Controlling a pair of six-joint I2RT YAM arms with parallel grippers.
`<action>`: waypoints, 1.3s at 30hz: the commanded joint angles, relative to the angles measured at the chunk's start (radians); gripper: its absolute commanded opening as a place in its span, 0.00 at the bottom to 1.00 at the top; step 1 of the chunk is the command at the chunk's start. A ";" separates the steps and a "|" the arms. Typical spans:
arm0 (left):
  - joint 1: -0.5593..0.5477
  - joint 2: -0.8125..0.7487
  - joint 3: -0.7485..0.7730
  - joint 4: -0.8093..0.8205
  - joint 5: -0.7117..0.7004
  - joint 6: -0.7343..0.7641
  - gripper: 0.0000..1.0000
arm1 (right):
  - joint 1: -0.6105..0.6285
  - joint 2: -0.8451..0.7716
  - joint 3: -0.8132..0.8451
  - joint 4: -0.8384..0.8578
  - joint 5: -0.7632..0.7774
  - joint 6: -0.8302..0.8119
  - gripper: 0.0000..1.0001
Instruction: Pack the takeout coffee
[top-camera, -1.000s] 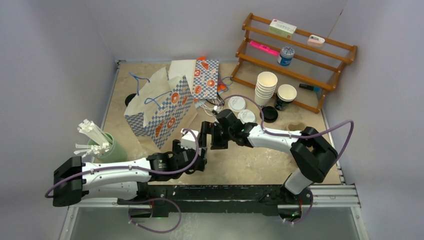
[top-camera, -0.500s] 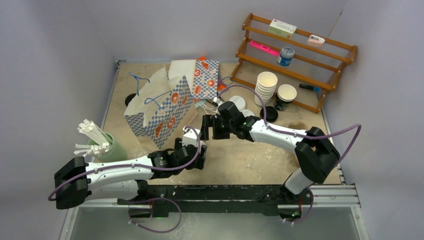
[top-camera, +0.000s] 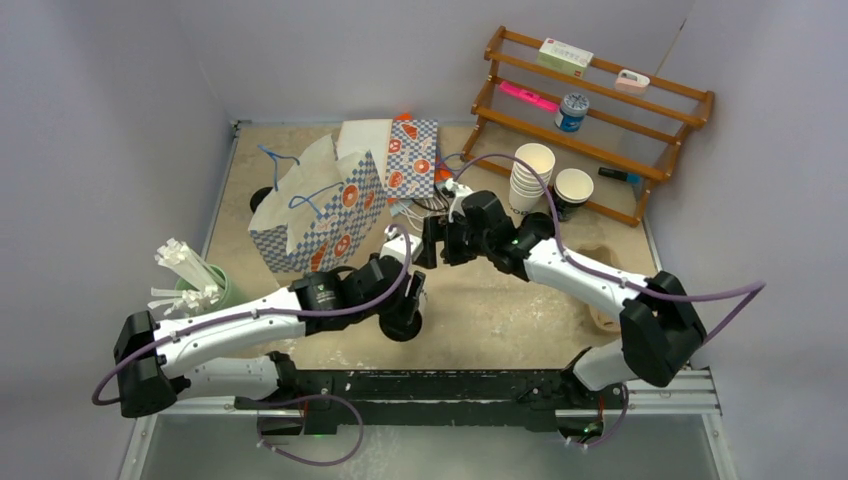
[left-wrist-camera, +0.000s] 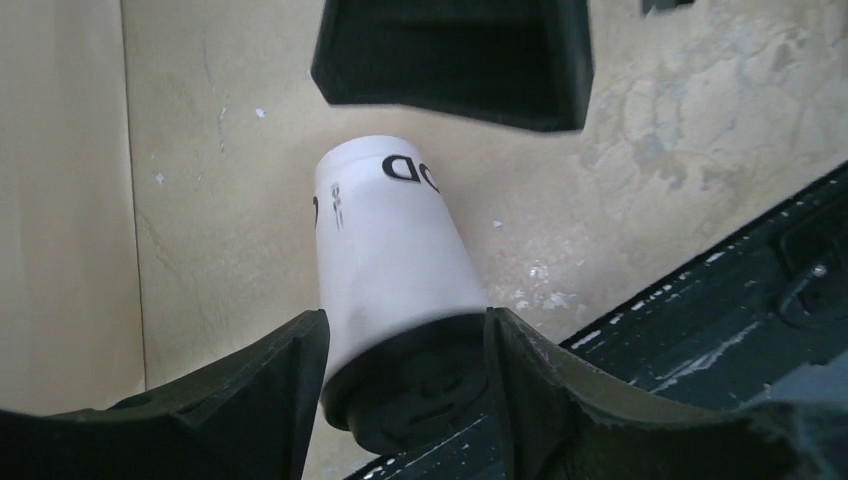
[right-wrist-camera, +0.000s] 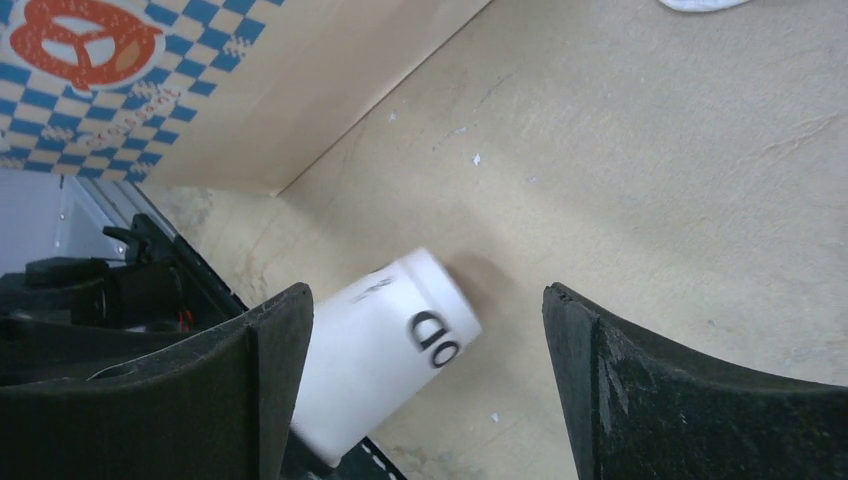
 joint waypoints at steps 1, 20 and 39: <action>0.039 0.046 0.159 -0.160 0.148 0.081 0.59 | 0.001 -0.084 -0.066 0.047 -0.011 -0.097 0.86; 0.195 -0.155 -0.099 0.071 0.452 0.057 0.55 | 0.144 -0.404 -0.330 0.058 0.216 -0.098 0.90; -0.204 -0.081 -0.382 0.527 0.116 -0.150 0.94 | 0.104 -0.060 -0.164 -0.140 0.157 0.025 0.91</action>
